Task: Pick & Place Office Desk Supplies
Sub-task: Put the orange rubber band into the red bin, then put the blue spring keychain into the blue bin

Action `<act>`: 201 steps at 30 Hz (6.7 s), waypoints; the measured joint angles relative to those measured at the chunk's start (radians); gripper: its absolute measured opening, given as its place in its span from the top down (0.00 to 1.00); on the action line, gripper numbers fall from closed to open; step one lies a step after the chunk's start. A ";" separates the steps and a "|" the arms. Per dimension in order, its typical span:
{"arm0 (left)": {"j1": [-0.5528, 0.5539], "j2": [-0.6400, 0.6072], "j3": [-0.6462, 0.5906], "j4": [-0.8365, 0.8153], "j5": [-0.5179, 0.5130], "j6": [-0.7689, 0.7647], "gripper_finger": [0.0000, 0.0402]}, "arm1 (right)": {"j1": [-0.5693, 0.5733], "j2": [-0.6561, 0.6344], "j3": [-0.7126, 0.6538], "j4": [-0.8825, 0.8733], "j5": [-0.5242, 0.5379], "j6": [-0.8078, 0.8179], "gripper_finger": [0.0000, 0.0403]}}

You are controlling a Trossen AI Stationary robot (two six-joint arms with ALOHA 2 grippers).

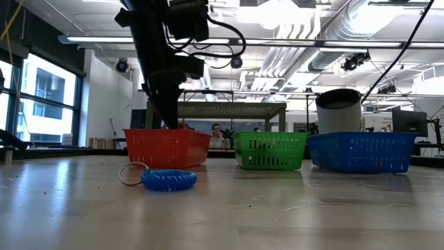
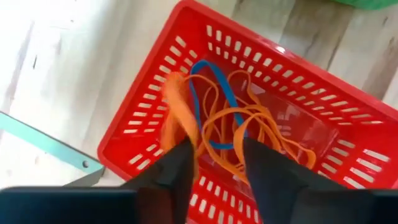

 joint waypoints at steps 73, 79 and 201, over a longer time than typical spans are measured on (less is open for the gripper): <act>-0.546 0.073 0.315 -0.046 0.015 -0.631 0.55 | -0.005 0.000 0.000 -0.006 -0.016 -0.004 0.25; -0.519 0.178 0.346 -0.120 0.006 -0.784 0.55 | 0.000 0.000 0.000 -0.006 -0.012 -0.004 0.25; -0.799 0.270 0.350 0.333 -0.794 -0.401 1.00 | -0.230 0.008 0.000 -0.462 -0.862 0.778 0.69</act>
